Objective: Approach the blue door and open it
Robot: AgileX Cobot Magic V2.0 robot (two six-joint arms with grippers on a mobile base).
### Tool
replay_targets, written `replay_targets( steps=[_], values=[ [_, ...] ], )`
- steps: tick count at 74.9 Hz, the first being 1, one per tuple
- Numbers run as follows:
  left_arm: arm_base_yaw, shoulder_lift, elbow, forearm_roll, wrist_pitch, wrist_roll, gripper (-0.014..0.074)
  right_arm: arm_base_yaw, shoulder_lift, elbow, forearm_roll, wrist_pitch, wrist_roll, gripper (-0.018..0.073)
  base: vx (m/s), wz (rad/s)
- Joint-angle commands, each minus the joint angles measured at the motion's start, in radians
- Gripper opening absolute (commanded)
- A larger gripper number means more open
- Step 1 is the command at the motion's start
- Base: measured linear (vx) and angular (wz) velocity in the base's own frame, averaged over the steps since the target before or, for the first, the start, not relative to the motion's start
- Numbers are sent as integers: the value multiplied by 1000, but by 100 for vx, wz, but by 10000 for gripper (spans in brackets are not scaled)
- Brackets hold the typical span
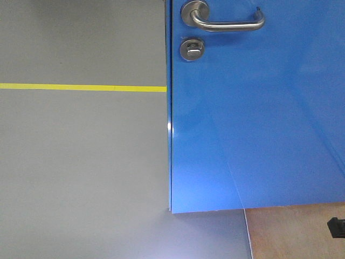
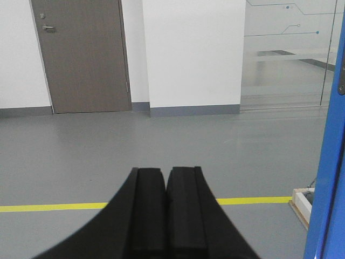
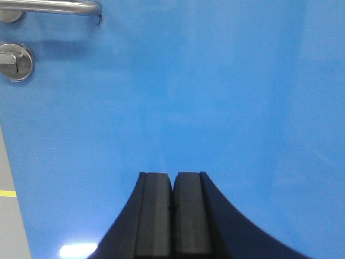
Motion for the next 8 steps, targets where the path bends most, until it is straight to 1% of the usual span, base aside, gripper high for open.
replay_targets(
  steps=[1, 8],
  values=[
    [-5, -10, -34, -13, -84, -10, 69, -5, -7, 8, -10, -81, -4, -1, 0, 0],
    [-5, -10, -34, -13, -84, -10, 69, -5, -7, 8, -10, -81, -4, -1, 0, 0]
  ],
)
